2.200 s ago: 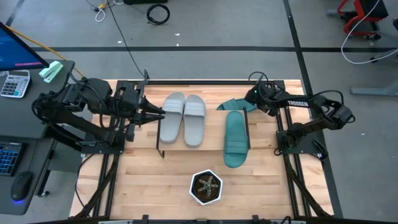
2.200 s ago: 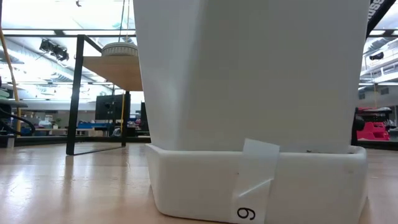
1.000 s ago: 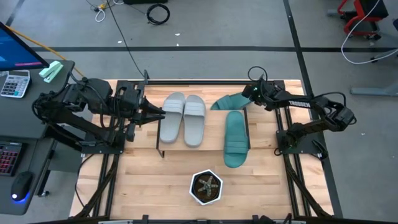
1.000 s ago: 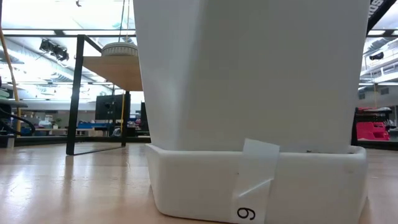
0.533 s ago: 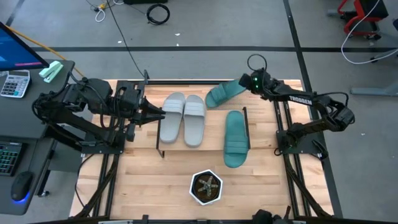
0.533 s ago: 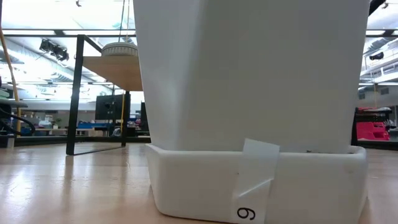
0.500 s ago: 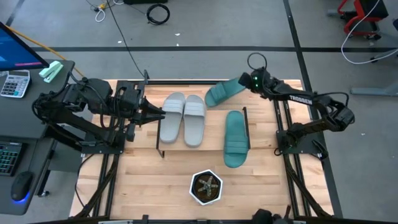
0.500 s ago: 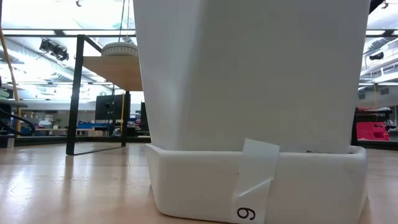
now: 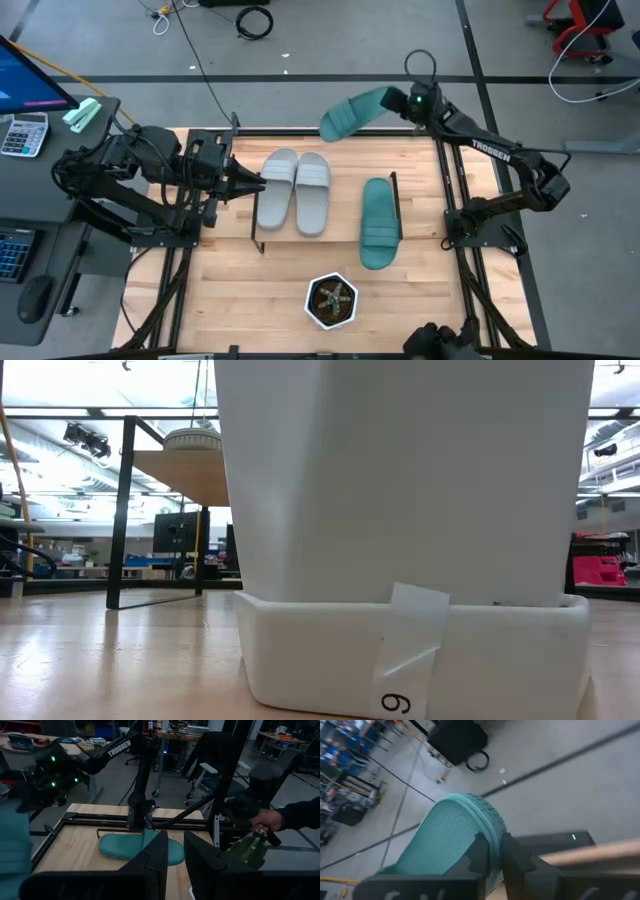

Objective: Pick and place slides into the shelf
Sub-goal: Put the green slide on the shelf aligned with the other green slide

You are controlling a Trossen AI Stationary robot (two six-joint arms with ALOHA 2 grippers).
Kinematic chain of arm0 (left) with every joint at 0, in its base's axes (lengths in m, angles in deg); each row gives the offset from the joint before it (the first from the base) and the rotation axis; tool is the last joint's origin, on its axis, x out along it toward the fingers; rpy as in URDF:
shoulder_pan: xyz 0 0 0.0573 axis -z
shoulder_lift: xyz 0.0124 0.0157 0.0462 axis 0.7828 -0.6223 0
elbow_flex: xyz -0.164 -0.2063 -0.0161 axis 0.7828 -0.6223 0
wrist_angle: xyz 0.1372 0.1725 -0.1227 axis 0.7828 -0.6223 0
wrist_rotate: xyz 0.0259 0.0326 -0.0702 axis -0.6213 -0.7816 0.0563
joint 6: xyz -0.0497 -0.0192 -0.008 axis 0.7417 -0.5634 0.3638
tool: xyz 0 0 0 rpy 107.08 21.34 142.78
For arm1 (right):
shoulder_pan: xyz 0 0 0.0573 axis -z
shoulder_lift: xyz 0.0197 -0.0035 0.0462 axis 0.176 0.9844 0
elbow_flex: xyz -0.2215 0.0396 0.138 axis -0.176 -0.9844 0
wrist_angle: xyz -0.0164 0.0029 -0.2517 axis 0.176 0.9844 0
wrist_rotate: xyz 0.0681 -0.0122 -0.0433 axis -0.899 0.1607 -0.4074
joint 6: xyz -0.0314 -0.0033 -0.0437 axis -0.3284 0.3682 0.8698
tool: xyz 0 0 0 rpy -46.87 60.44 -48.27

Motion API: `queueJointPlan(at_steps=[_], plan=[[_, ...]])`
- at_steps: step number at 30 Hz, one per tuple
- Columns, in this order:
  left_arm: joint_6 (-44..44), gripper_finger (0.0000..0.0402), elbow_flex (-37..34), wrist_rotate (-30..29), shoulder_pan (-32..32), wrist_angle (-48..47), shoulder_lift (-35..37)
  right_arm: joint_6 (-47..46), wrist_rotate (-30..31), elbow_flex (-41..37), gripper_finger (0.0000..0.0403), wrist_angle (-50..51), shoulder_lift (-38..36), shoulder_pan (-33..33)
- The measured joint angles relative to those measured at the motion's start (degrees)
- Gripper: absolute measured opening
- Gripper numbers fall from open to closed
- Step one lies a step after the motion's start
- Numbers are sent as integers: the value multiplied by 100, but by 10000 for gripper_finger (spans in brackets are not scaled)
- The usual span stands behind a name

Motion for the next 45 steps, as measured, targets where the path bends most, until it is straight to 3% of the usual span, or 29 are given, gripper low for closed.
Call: queueJointPlan(at_steps=[4,11,20,30,45], plan=[[0,64,0,0,0,0,0,305,-118,414,34,8,-1,19],[-9,61,0,0,0,0,0,656,-1684,1012,34,12,-4,141],[-13,64,0,0,0,-1,0,664,-2998,1589,34,289,-7,151],[-24,65,0,0,0,0,0,398,-4582,1595,34,458,103,72],[-7,64,0,0,0,0,0,909,-5097,1593,32,1198,576,-1103]])
